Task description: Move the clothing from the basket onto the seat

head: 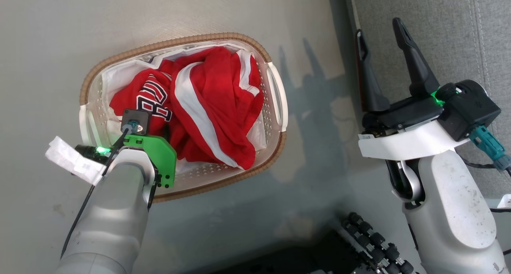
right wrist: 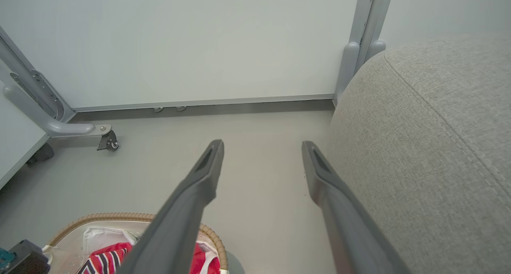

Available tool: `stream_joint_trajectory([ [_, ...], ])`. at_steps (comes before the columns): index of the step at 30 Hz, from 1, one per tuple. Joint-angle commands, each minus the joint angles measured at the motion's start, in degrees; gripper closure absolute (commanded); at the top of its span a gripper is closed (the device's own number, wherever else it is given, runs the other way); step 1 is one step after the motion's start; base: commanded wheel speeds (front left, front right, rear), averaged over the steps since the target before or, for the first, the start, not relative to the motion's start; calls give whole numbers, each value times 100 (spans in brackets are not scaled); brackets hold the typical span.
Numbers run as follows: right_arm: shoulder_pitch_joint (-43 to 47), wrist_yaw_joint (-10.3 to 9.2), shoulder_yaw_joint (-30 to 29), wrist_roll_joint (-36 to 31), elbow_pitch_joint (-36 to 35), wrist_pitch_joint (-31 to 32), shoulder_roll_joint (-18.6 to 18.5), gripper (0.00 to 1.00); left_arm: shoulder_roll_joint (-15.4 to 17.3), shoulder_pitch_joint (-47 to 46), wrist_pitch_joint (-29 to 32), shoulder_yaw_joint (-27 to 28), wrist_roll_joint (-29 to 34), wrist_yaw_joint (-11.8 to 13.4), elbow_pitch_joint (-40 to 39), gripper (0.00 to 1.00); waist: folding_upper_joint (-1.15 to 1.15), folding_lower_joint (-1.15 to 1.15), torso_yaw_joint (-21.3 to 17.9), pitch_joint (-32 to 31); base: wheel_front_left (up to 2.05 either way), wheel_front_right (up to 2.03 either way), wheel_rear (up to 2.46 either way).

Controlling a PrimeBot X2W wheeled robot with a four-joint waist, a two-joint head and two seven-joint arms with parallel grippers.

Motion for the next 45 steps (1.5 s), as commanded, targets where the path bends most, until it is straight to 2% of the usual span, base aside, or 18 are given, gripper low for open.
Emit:
stream_joint_trajectory([
  [1,-21,-2,1,32,-27,-11,-13,0,33,-126,66,-56,0,0,8,0,0,0,-8,15,0,0,0],
  [4,-34,-2,3,49,-36,-11,-13,0,34,-136,181,-148,63,1,14,0,0,0,-16,44,0,0,0],
  [5,-41,-2,0,52,-39,-11,-13,0,41,-146,218,-215,99,-15,16,40,0,0,-17,57,0,0,0],
  [6,-45,-2,-2,56,-39,-11,-13,0,55,-156,244,-260,134,-10,17,55,0,0,-17,68,0,0,0],
  [7,-53,-2,-1,61,-40,-11,-13,0,78,-172,248,-315,185,-9,17,96,0,0,-20,82,0,0,0],
  [8,-64,-2,2,66,-40,-11,-13,0,106,-184,247,-359,219,-6,19,100,0,0,-24,92,0,0,0],
  [13,-97,-2,21,77,-32,-11,-14,0,199,-210,219,-654,460,42,25,100,0,0,-61,120,0,0,0],
  [23,-42,-2,36,133,136,-11,-13,0,148,-1,27,-702,306,122,23,100,0,0,-72,-138,0,0,0],
  [37,411,-2,199,-44,563,-11,-16,0,9,749,-476,-784,-56,-12,4,100,0,0,197,-1519,0,0,0],
  [45,853,-2,232,-216,852,-10,-17,0,1,1482,-617,-1001,-436,-157,-547,100,0,0,468,-2404,0,0,0],
])
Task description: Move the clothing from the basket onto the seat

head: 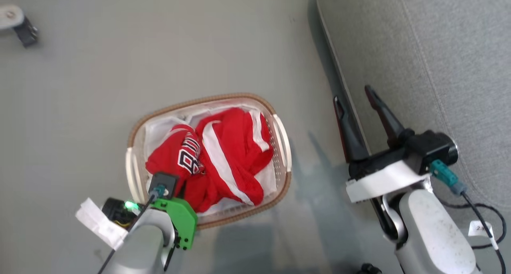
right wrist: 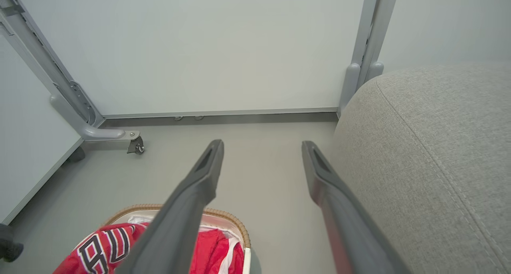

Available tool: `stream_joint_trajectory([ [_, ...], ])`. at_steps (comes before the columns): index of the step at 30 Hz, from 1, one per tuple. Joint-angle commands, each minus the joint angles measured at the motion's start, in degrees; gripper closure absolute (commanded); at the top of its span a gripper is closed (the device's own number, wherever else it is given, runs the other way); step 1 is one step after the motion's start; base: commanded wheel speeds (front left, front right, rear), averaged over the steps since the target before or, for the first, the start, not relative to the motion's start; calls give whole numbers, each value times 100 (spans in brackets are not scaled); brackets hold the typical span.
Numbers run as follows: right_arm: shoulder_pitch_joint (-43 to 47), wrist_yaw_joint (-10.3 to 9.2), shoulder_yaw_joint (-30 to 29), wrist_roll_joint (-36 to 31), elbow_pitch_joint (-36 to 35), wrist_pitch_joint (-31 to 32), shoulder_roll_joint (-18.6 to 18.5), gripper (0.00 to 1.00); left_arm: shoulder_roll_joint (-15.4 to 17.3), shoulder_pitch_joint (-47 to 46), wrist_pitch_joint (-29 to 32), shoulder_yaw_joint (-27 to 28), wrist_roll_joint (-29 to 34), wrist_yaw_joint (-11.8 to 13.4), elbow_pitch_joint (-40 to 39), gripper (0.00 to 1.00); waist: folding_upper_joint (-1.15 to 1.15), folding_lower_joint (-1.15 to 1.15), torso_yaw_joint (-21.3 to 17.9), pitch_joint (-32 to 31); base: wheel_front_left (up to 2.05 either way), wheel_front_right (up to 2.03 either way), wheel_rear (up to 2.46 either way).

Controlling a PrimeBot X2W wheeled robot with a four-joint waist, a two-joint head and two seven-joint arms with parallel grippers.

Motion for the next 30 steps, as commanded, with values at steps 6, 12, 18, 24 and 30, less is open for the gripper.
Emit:
stream_joint_trajectory([
  [6,474,-2,-9,-92,189,-10,-24,0,9,635,-40,-220,-325,91,-668,100,0,0,462,-1189,0,0,0],
  [12,812,-2,60,-110,344,-11,-30,0,10,1061,-36,-281,-344,158,-1154,100,0,0,584,-1747,0,0,0],
  [18,1117,-2,81,-86,488,-10,-58,0,10,1427,-36,-129,-308,160,-1571,100,0,0,680,-2228,0,0,0],
  [24,1421,-2,90,-77,587,-10,-72,0,14,1739,-37,76,-268,147,-2130,100,0,0,770,-2642,0,0,0],
  [30,1580,-2,88,-60,634,-10,-74,0,13,1845,-37,248,-182,107,-2629,100,0,0,813,-2880,0,0,0],
])
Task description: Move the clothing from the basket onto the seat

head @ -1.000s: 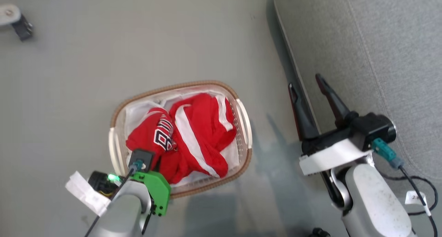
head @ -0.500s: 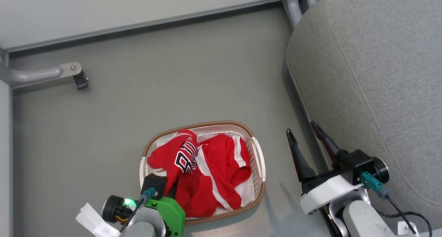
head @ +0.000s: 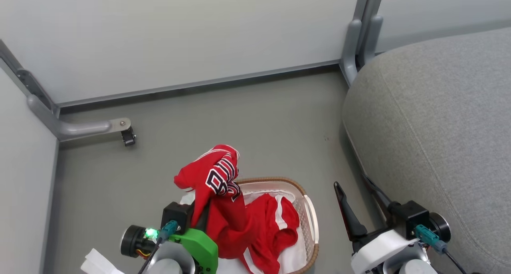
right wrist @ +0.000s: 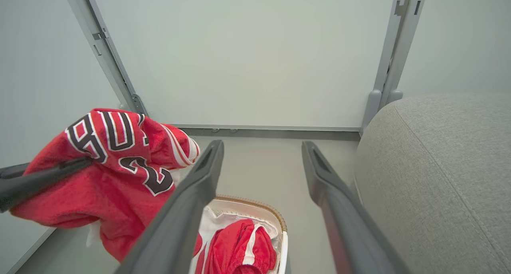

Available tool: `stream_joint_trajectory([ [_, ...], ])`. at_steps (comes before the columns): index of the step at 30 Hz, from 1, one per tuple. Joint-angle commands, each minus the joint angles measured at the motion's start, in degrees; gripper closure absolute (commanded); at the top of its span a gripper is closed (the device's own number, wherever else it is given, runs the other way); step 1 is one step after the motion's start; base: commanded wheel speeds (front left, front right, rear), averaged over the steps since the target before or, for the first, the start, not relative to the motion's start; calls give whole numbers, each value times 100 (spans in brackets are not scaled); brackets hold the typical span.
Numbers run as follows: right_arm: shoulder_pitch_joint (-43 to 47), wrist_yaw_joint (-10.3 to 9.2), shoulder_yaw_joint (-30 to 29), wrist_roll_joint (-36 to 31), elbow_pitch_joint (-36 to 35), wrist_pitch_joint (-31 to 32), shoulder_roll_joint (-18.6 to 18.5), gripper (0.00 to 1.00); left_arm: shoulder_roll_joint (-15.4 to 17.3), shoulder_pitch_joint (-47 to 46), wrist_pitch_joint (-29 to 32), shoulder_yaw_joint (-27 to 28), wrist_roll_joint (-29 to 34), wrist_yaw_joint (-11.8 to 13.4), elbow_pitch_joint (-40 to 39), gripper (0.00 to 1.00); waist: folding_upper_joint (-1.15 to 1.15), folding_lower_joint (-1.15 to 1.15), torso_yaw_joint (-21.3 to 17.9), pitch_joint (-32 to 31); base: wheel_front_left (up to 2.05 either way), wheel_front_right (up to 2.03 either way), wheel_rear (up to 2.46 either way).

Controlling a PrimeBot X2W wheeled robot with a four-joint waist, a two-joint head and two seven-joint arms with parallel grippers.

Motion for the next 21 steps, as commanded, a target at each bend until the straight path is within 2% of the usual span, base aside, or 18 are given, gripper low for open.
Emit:
stream_joint_trajectory([
  [1,118,-2,-15,8,20,-10,-34,0,16,52,-5,52,34,-33,-113,100,0,0,101,-202,0,0,0],
  [7,192,-2,-16,36,47,-10,-44,0,16,-62,-5,207,114,-76,-604,100,0,0,131,-329,0,0,0],
  [21,366,-2,13,59,76,-10,-16,0,14,-427,-5,286,-154,-182,-1735,100,0,0,180,-425,0,0,0],
])
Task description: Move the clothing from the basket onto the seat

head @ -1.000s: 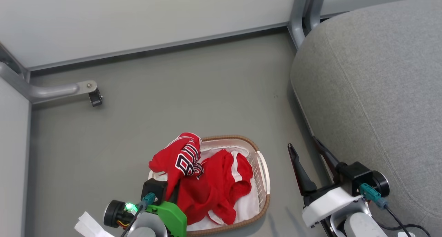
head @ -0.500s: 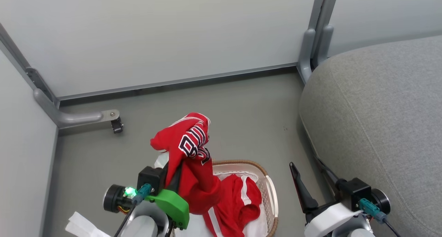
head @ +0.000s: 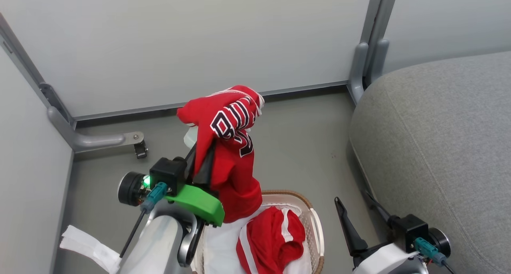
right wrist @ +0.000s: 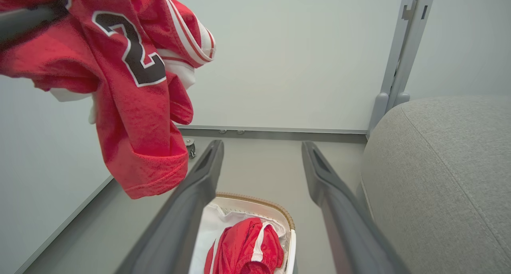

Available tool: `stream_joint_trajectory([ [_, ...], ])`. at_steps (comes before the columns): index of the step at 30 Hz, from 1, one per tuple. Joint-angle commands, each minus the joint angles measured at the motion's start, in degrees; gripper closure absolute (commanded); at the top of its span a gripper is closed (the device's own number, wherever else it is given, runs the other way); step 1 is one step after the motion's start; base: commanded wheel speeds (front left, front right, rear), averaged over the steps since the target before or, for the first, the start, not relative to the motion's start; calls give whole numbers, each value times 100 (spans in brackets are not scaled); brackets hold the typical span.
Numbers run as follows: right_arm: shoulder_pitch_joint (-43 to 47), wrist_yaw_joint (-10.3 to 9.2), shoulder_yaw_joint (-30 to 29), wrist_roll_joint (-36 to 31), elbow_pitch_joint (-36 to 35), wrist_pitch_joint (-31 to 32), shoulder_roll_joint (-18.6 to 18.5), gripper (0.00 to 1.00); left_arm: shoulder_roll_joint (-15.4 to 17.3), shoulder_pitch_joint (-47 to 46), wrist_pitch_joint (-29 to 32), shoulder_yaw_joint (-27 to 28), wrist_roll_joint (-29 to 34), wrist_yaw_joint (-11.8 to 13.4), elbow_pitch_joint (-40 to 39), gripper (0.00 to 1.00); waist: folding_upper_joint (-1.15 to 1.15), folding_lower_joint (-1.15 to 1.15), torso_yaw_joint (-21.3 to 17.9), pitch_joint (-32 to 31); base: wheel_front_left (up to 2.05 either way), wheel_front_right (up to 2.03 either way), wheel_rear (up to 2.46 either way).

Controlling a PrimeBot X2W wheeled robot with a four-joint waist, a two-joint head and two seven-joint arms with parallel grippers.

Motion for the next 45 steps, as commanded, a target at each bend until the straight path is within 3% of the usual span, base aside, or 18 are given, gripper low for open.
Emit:
stream_joint_trajectory([
  [1,84,-2,8,11,17,-10,-18,0,15,-116,-5,-13,-65,-11,-93,100,0,0,3,4,0,0,0],
  [11,50,-3,197,57,50,-10,-5,0,15,-190,-5,-211,-193,64,-288,100,0,0,56,61,0,0,0],
  [30,-1723,-3,2080,84,663,-10,-43,0,16,-449,-5,-1011,-685,292,-392,100,0,0,490,248,0,0,0],
  [45,-2413,-3,2024,-101,1222,-10,14,0,15,-735,-5,-1620,-1071,441,-489,100,0,0,836,453,0,0,0],
])
